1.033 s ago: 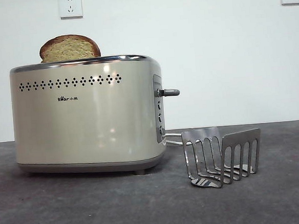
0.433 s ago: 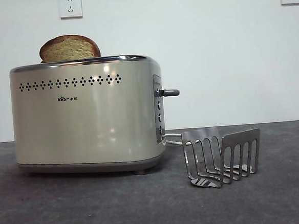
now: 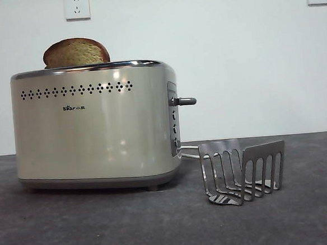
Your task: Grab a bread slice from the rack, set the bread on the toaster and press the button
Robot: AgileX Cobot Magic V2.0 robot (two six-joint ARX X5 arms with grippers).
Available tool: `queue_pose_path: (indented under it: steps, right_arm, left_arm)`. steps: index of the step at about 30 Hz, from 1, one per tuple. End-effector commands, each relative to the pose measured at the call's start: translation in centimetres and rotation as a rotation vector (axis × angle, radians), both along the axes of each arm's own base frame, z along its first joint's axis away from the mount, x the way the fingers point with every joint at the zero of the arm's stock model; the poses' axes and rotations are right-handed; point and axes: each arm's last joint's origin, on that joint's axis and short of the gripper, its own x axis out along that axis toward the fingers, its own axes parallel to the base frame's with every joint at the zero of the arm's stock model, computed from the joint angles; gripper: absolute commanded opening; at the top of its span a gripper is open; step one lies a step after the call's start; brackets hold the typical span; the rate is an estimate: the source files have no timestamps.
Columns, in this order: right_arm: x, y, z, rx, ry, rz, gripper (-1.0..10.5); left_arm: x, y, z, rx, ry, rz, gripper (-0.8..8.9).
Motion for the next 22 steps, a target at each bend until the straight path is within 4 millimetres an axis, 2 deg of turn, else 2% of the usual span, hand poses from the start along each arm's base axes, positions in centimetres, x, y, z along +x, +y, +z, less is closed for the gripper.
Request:
queue_pose_path:
  steps: [1,4,7,13,17,22]
  right_arm:
    - [0.6,0.2,-0.4,-0.020,0.045,0.001,0.0]
    - [1.5,0.5,-0.8,-0.029,0.072,0.002,0.0]
    - [2.3,0.8,-1.2,-0.038,0.099,0.002,0.0]
    - [3.9,1.3,-1.9,-0.053,0.150,0.003,0.0]
    - [4.9,1.6,-2.4,-0.063,0.181,0.003,0.0]
    - [5.7,1.9,-2.9,-0.071,0.208,0.004,0.0]
  left_arm:
    - [-0.1,0.2,0.0,0.030,-0.027,-0.039,-0.03]
    - [0.2,0.7,0.0,0.044,-0.038,-0.041,-0.03]
    - [0.9,1.2,-0.3,0.051,-0.141,-0.078,-0.03]
    - [1.9,2.8,-2.1,-0.105,-0.543,0.042,-0.03]
    - [0.8,5.1,-5.1,-0.212,-0.765,0.190,-0.03]
    - [-1.6,8.0,-11.4,-0.297,-0.878,0.389,-0.03]
